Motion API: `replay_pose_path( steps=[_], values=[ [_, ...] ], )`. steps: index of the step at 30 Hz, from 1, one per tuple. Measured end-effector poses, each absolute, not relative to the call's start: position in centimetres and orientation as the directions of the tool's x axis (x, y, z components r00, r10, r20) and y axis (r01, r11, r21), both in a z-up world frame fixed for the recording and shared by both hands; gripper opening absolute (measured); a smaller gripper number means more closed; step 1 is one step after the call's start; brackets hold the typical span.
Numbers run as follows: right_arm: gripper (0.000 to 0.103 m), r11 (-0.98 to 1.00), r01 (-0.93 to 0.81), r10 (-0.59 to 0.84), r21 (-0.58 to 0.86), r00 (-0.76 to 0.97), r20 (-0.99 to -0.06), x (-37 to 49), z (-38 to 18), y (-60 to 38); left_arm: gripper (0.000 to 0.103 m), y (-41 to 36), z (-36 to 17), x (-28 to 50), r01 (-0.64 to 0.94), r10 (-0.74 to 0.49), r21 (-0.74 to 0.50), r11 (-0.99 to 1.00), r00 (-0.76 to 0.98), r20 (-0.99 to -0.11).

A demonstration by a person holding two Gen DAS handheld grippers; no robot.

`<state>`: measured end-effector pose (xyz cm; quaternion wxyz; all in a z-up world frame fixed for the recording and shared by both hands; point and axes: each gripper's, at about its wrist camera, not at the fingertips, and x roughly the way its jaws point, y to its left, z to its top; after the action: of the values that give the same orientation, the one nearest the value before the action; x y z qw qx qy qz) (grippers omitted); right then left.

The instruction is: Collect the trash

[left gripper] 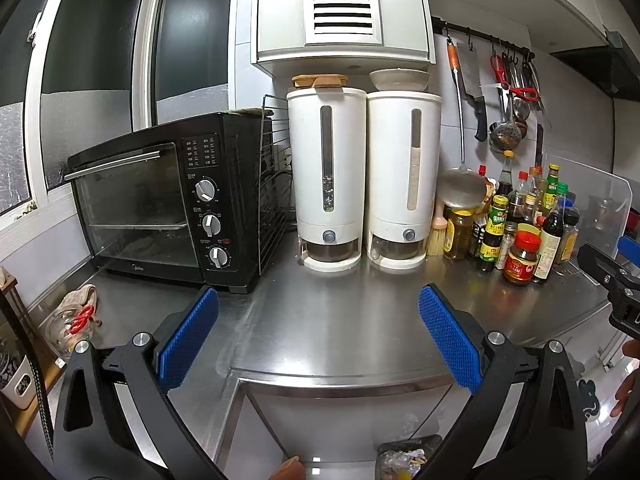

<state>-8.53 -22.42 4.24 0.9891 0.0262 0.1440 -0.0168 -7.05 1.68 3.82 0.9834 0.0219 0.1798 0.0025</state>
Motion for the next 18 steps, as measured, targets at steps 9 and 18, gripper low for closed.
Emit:
replay_pose_path(
  steps=[9,18],
  values=[
    [0.100,0.998,0.039,-0.023,0.050,0.957,-0.290,-8.24,4.17,-22.30,0.095,1.78,3.54,-6.54,0.004,0.015,0.051,0.999,0.932,-0.363],
    [0.100,0.998,0.043,-0.025,0.056,0.954,-0.298,-7.74,3.98,-22.08,0.095,1.90,3.38,-6.33,0.005,0.013,0.050,0.999,0.930,-0.369]
  ],
)
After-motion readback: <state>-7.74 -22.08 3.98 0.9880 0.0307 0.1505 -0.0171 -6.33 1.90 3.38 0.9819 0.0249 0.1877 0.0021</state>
